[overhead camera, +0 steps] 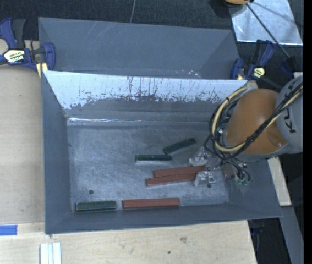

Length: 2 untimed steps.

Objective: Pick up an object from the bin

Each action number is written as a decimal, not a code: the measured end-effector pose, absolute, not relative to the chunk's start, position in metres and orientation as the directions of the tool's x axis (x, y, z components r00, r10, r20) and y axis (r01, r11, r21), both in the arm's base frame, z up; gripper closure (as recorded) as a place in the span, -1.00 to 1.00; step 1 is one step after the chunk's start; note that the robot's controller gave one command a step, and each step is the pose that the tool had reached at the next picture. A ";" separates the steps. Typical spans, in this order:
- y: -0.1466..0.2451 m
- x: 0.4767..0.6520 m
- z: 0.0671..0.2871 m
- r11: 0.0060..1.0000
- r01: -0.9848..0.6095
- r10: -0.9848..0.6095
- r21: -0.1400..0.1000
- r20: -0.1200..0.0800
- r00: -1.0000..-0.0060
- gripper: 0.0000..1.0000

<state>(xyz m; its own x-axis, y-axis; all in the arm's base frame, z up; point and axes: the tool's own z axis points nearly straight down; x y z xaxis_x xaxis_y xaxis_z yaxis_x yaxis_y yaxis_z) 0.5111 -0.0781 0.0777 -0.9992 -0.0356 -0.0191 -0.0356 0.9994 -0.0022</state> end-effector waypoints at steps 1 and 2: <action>-0.078 0.511 0.078 0.999 -0.036 -0.036 -0.002 -0.019 -0.999 1.00; -0.076 0.514 0.078 0.999 -0.054 -0.054 -0.006 -0.014 -0.998 1.00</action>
Offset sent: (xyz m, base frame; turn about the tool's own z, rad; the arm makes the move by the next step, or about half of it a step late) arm 0.0061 0.0162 -0.0077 -0.0590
